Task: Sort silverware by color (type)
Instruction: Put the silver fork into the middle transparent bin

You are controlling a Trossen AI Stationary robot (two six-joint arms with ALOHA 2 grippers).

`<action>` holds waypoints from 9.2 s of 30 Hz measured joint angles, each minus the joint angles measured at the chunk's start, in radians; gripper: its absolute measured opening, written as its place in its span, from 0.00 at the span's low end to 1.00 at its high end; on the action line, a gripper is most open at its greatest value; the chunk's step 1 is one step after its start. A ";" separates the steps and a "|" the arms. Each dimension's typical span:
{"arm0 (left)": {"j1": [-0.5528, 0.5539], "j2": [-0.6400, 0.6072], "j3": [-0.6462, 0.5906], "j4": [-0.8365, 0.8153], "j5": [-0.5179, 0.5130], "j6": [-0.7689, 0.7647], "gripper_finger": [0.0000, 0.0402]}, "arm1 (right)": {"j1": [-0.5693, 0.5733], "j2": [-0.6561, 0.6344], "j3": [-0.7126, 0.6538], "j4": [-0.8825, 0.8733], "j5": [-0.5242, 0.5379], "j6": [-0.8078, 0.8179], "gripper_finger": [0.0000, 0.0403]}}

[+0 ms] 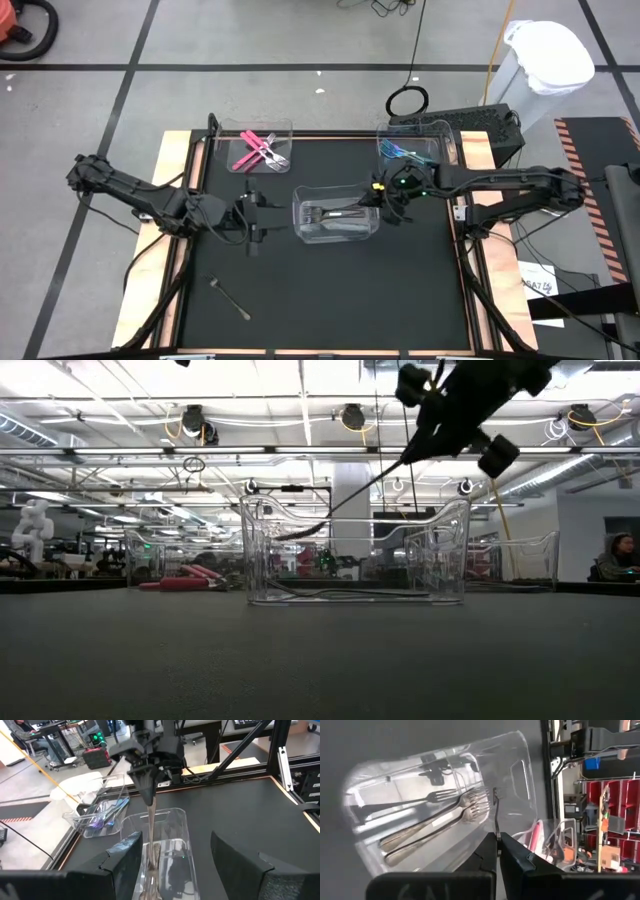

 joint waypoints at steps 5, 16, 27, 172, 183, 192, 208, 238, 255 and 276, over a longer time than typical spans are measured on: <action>0.000 0.012 0.000 -0.001 0.013 0.000 0.59 | -0.003 0.077 0.000 0.072 0.002 -0.037 0.00; 0.000 0.012 0.000 -0.043 0.033 -0.002 0.59 | -0.039 0.137 0.000 0.103 0.002 -0.051 0.00; 0.000 0.012 0.000 -0.042 0.033 -0.018 0.59 | -0.052 0.136 0.001 0.098 -0.079 -0.047 0.00; 0.005 0.012 0.000 -0.068 0.034 -0.025 0.59 | -0.055 0.008 0.001 0.139 0.057 0.485 0.35; 0.005 0.011 0.000 -0.076 0.034 -0.025 0.59 | -0.022 0.005 0.001 0.145 0.054 0.506 0.35; 0.005 0.012 0.000 -0.168 0.034 -0.143 0.59 | 0.080 0.006 0.001 0.157 0.053 0.556 0.35; -0.127 0.050 -0.093 -0.325 0.007 -0.677 0.59 | 0.248 0.006 0.001 0.182 0.055 0.774 0.35; -0.460 0.302 -0.128 -0.381 0.309 -0.920 0.59 | 0.404 0.006 0.001 0.215 0.169 0.833 0.35; -0.581 0.302 -0.127 -0.517 0.496 -1.098 0.53 | 0.404 0.006 0.001 0.215 0.166 1.044 0.35; -0.626 0.359 -0.127 -0.533 0.330 -1.020 0.41 | 0.404 0.006 0.001 0.208 0.166 1.052 0.35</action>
